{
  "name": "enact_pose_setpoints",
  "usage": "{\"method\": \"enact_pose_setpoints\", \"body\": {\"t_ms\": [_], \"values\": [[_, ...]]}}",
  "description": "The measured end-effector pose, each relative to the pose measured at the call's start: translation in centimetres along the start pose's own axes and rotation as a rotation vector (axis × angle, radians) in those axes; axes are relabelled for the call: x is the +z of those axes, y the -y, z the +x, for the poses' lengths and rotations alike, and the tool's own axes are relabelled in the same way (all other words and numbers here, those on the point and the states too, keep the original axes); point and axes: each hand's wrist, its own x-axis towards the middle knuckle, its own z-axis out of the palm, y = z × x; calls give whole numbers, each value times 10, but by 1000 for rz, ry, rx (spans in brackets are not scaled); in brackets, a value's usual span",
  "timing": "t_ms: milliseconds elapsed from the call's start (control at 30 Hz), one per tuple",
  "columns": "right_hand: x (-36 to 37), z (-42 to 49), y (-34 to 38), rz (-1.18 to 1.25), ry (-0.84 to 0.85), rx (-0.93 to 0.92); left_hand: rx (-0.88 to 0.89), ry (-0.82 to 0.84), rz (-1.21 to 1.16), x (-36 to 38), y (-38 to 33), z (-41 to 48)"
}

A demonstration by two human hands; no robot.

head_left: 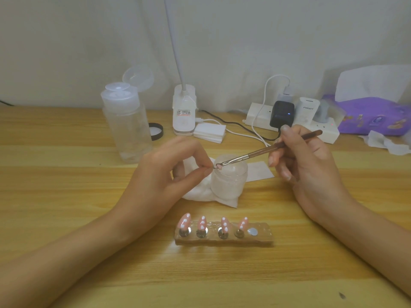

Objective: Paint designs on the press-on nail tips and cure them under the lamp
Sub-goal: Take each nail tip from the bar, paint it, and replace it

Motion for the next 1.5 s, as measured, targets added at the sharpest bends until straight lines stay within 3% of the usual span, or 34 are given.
{"method": "enact_pose_setpoints", "body": {"t_ms": [1000,1500], "values": [[0,-1,2,83,-1,3,-42,23,-79,1,3,0],[-1,0,0,2,-16,-15,-77,17,-153,0,-1,1]]}}
